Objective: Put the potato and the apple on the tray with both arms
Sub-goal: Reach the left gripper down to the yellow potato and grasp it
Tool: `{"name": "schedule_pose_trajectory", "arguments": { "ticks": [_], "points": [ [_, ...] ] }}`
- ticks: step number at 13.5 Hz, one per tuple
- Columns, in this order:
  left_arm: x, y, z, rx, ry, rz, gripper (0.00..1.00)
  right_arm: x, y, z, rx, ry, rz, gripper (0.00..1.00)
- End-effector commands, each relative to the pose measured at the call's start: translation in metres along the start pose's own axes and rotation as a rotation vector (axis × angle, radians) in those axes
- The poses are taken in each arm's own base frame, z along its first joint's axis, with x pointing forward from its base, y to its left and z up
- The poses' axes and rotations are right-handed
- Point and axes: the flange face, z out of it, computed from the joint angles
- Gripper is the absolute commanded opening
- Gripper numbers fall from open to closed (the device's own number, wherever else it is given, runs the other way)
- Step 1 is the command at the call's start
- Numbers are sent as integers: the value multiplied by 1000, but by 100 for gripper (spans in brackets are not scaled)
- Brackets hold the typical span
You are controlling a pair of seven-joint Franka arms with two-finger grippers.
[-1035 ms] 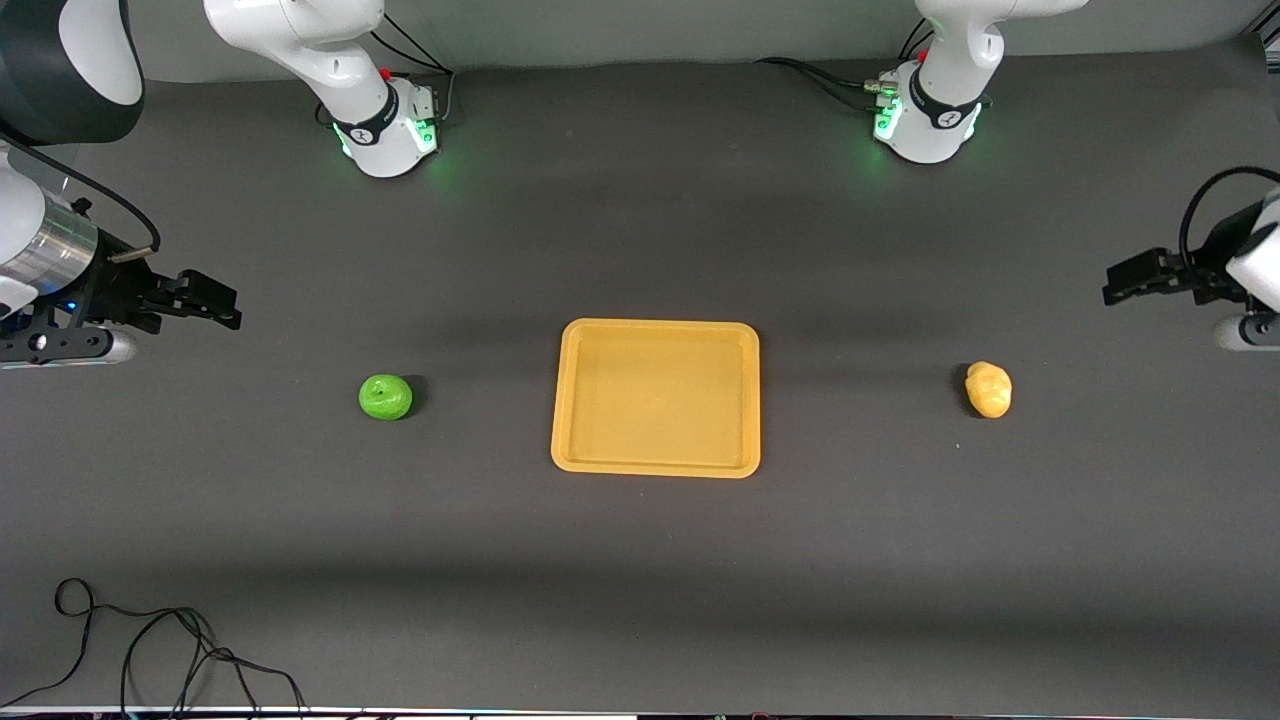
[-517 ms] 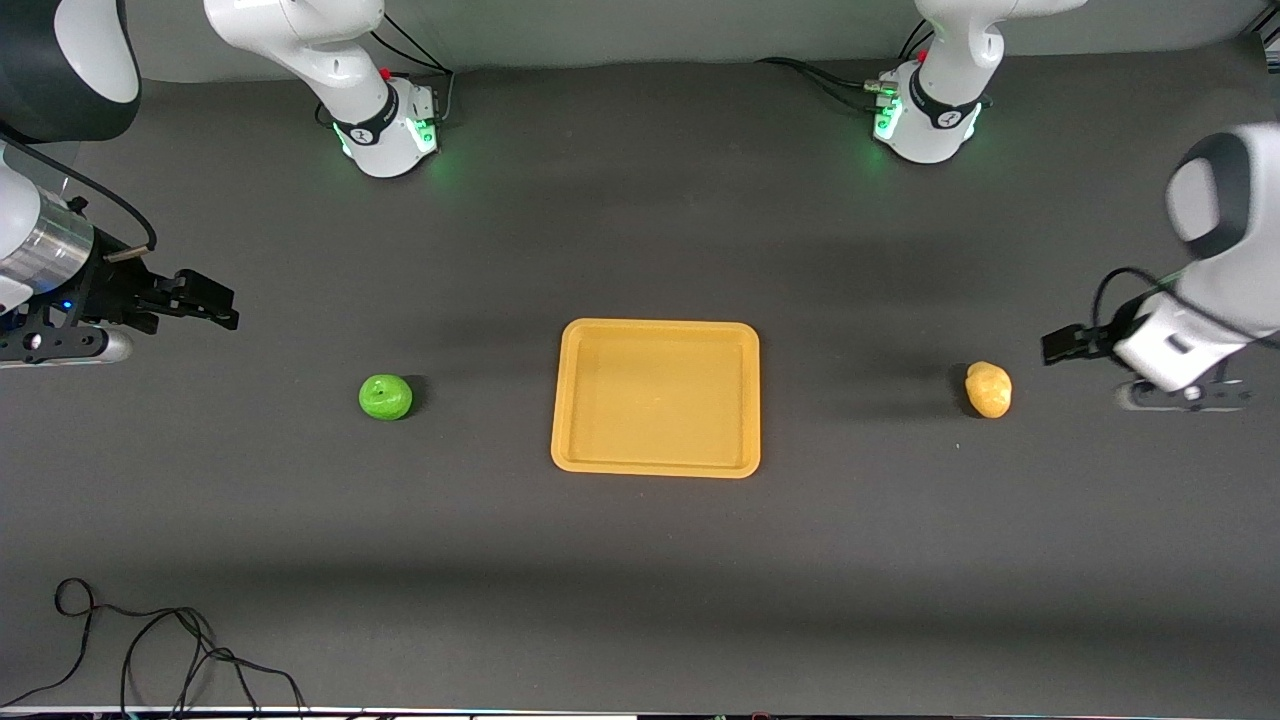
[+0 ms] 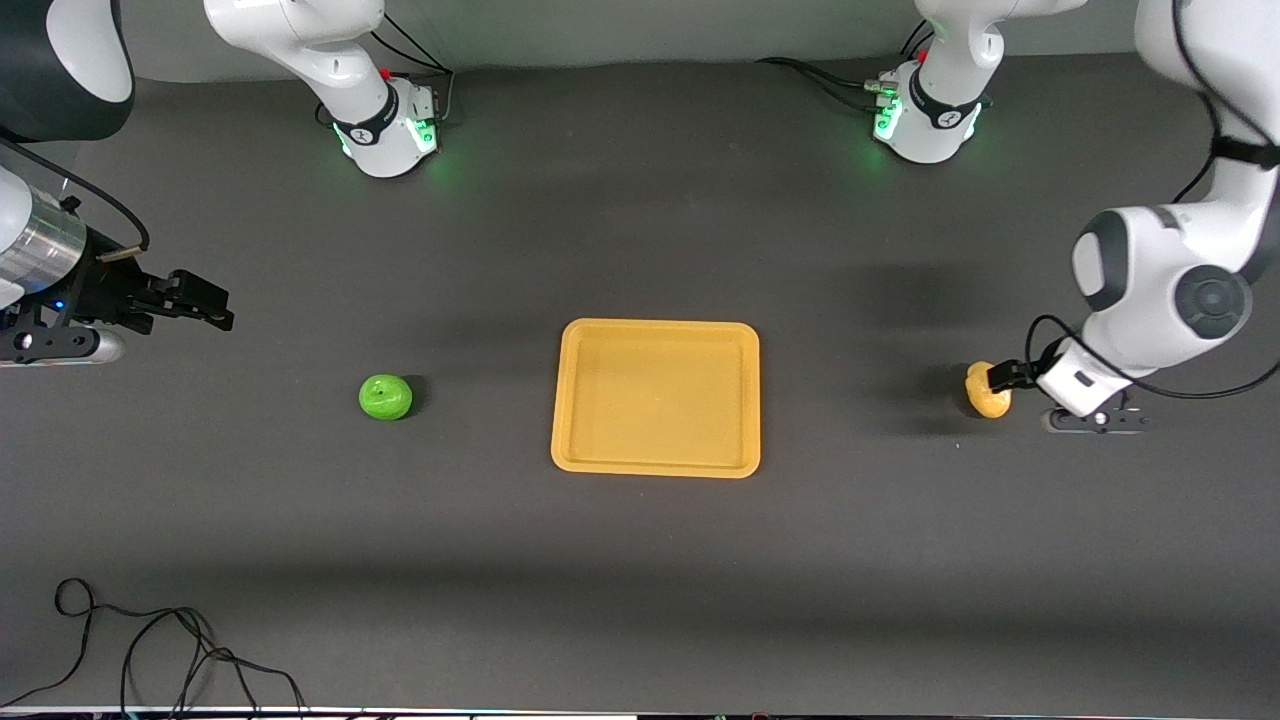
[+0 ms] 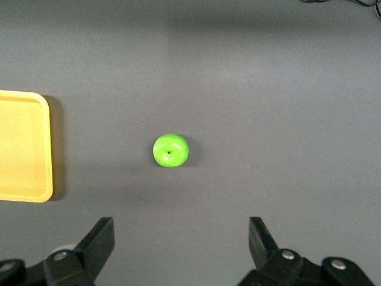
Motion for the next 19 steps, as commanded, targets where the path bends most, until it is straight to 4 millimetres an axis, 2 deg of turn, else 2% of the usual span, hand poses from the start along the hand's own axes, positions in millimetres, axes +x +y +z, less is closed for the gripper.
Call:
{"name": "schedule_pose_trajectory", "arguments": {
  "ticks": [1, 6, 9, 11, 12, 13, 14, 15, 17, 19],
  "points": [
    [-15, -1, 24, 8, 12, 3, 100, 3, 0, -5, 7, -2, 16, 100],
    [-19, 1, 46, 4, -34, 6, 100, 2, 3, -7, 6, -5, 23, 100],
    [-22, 2, 63, 1, -58, 8, 100, 4, -5, -1, 3, -16, 8, 100],
    [-21, 3, 66, 0, -60, 9, 100, 4, 1, -1, 3, -16, 17, 100],
    [-21, 2, 65, 0, -60, 7, 91, 4, 1, 1, 3, -19, 17, 100],
    [-20, 2, 65, -1, -61, 4, 61, 5, -2, 2, 2, -22, 11, 100],
    [-20, 3, 65, -2, -61, 2, 43, 4, -2, 3, 2, -23, 12, 100],
    [-20, 2, 64, -4, -63, -2, 37, 4, 0, 3, 2, -23, 15, 100],
    [-19, 2, 63, -4, -64, -2, 34, 4, 1, 4, 2, -25, 17, 100],
    [-16, 0, 58, -4, -58, -4, 26, 4, -2, 4, 2, -25, 11, 100]
  ]
}}
